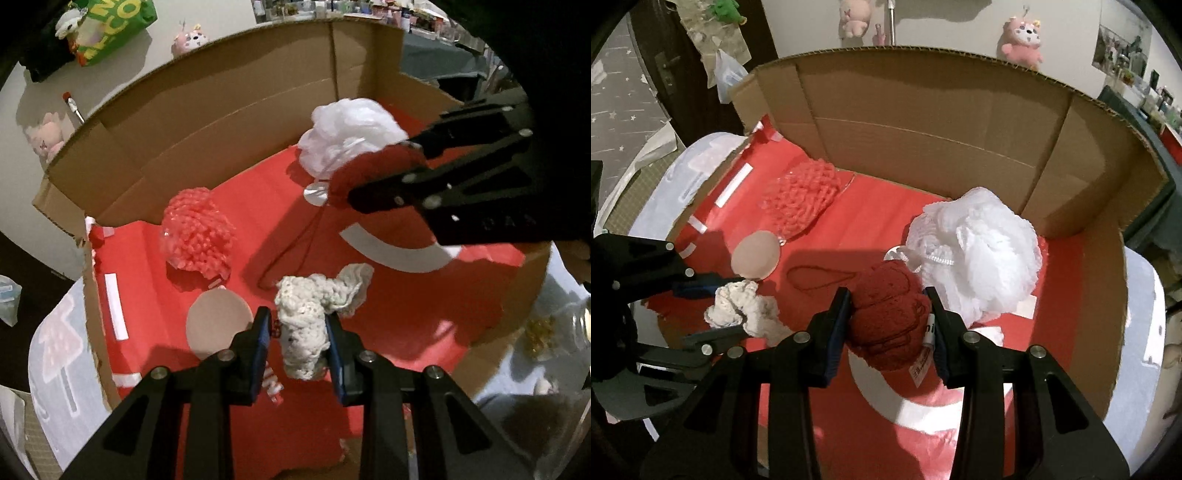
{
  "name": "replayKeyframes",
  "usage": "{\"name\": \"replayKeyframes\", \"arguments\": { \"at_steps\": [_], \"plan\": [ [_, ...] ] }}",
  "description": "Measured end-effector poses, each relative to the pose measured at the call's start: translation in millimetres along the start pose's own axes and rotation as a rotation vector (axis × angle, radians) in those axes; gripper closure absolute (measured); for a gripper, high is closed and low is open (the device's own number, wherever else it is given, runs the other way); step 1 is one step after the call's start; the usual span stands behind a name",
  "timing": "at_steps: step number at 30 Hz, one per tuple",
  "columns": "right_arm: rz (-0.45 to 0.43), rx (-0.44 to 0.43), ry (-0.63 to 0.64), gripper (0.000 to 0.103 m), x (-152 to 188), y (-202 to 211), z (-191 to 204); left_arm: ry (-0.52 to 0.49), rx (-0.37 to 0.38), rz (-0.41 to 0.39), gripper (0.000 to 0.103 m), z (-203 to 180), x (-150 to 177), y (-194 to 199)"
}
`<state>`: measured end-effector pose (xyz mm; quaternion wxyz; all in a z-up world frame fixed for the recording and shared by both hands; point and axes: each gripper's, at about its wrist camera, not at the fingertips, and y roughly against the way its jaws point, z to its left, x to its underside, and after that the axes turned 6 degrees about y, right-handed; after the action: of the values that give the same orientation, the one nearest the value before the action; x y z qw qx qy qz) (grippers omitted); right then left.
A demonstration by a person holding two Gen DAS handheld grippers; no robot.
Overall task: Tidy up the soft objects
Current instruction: 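Lower both toys into the box and open both tools, then withdraw both tools from the box back over the table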
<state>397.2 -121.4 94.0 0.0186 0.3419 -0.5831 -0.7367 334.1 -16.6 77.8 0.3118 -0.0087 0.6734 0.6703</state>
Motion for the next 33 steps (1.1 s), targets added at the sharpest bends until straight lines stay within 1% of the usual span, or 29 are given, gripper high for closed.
{"name": "replayKeyframes", "arguments": {
  "at_steps": [2,4,6,11,17,18,22,26,28,30,31,33],
  "plan": [
    [0.014,-0.003,-0.011,0.065,-2,-6,-3,0.003,-0.023,0.007,0.073,2,-4,-7],
    [0.02,-0.007,-0.015,0.065,-3,-9,-5,0.009,-0.03,0.007,0.073,4,-7,-12],
    [0.032,-0.019,-0.015,0.065,-2,-12,-6,0.014,-0.044,-0.004,0.073,6,-10,-15],
    [0.058,-0.012,0.0,0.064,1,-18,-5,0.024,-0.042,-0.007,0.072,7,-15,-21],
    [0.077,-0.006,0.019,0.063,6,-21,-4,0.023,-0.055,-0.001,0.07,6,-11,-24],
    [0.077,-0.006,0.021,0.063,6,-21,-5,0.024,-0.054,-0.001,0.07,11,-10,-28],
    [0.08,-0.012,0.009,0.063,9,-20,-8,0.025,-0.054,-0.006,0.07,7,-12,-32],
    [0.088,-0.016,0.002,0.059,10,-20,-10,0.037,-0.049,-0.014,0.069,9,-11,-30],
    [0.086,-0.013,0.003,0.058,11,-19,-8,0.051,-0.042,-0.022,0.065,12,-10,-27],
    [0.081,-0.019,0.003,0.05,14,-13,-8,0.062,-0.034,-0.035,0.057,14,-8,-20],
    [0.077,-0.018,0.004,0.049,14,-10,-8,0.065,-0.027,-0.042,0.055,12,-8,-13],
    [0.062,-0.013,0.0,0.049,16,-1,-7,0.077,-0.018,-0.064,0.047,12,-5,-4]
  ]
}}
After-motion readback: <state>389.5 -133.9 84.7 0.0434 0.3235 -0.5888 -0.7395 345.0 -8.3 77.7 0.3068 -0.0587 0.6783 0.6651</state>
